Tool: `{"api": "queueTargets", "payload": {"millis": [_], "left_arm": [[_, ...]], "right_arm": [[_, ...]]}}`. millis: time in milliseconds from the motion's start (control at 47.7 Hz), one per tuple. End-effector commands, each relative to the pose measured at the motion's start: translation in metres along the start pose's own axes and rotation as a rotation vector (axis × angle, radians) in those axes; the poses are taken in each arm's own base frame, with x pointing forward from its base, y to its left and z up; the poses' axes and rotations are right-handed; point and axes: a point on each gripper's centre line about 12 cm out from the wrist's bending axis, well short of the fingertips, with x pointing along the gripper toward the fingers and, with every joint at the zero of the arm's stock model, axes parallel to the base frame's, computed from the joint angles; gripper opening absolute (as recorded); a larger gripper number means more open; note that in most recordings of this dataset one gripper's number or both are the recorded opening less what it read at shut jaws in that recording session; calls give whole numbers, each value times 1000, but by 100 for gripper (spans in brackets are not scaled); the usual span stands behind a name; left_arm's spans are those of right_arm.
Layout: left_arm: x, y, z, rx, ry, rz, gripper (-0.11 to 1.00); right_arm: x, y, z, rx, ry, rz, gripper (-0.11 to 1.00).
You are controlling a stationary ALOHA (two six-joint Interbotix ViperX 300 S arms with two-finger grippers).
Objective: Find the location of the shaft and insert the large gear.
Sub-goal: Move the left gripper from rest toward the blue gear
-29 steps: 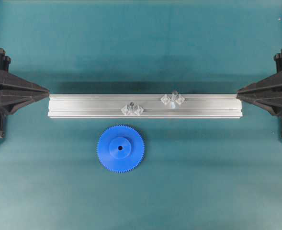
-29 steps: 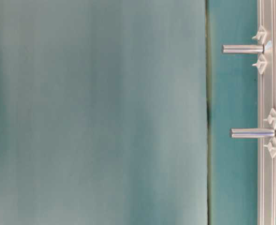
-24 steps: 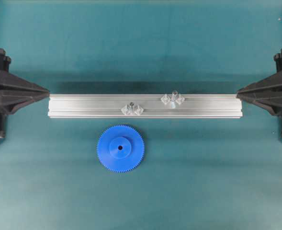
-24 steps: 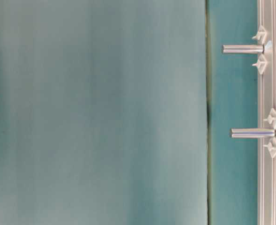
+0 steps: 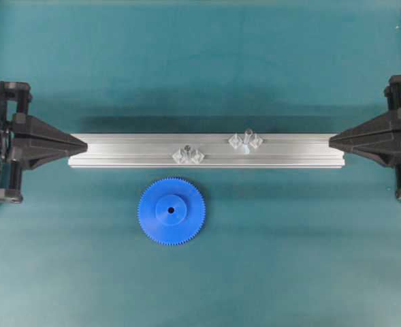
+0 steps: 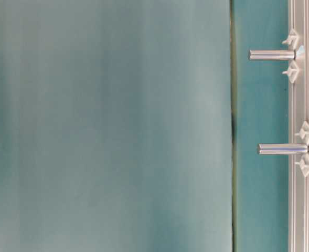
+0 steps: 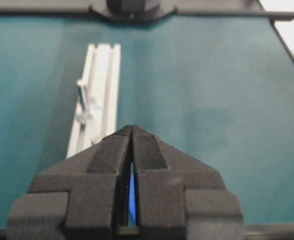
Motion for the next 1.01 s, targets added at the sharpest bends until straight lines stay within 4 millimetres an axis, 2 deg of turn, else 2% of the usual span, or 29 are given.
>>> {"api": "queueTargets", "payload": {"millis": [0,147,335,754,985], "left_arm": [[5,-1,12,-7,2,-4,-2],[10,-2,13,-12,35,-6,-2],[22,-8,6,-5,91,-32,-2],[56,-13,-9,1,294,-40,-2],[81,-19,-16,10,369,-54,-2]], "right_arm": [[1,-1,-3,12,25,-8,-1],[1,-3,-11,14,91,-16,-1],[-1,-5,-22,33,183,-30,-1],[-4,-8,-37,59,302,-55,-1],[-6,-11,-44,61,339,-72,-1]]}}
